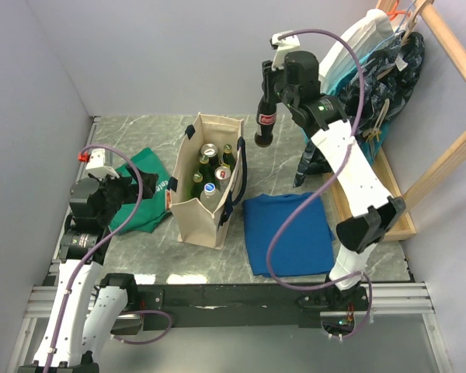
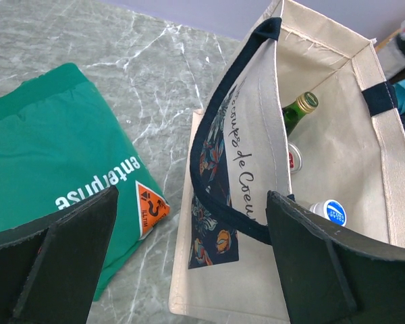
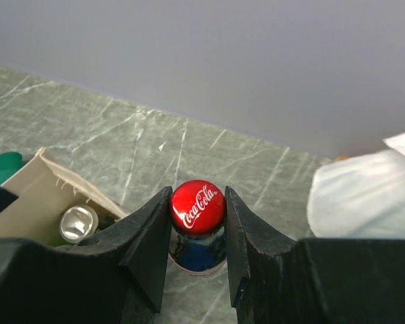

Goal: Take the beverage out of the canvas bag
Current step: Place the drink at the center of the board.

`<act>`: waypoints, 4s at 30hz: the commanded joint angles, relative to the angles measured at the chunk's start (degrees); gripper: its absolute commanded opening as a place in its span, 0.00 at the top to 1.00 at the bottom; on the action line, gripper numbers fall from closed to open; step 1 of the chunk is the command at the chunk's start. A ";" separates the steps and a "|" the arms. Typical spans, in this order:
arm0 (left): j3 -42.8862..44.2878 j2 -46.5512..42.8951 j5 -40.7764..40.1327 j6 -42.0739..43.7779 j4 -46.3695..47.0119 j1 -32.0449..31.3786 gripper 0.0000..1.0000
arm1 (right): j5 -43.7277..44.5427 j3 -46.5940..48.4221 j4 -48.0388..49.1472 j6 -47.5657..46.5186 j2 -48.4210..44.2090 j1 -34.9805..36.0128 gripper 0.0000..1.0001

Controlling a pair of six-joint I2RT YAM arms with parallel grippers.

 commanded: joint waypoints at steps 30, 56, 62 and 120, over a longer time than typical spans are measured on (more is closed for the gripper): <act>1.64 -0.74 -3.58 0.32 0.09 0.00 0.04 | -2.05 -2.05 25.21 0.90 13.20 -6.15 1.00; 1.47 -1.54 -4.10 0.24 -0.09 0.00 0.04 | -3.27 -3.89 26.00 2.48 15.48 -6.42 1.00; 1.47 -1.53 -4.10 0.24 -0.17 0.00 0.04 | -4.07 -3.54 25.56 2.48 15.84 -6.33 1.00; 1.47 -1.71 -2.78 0.59 0.00 0.00 0.04 | -4.86 -7.41 22.05 3.53 15.84 -5.27 0.82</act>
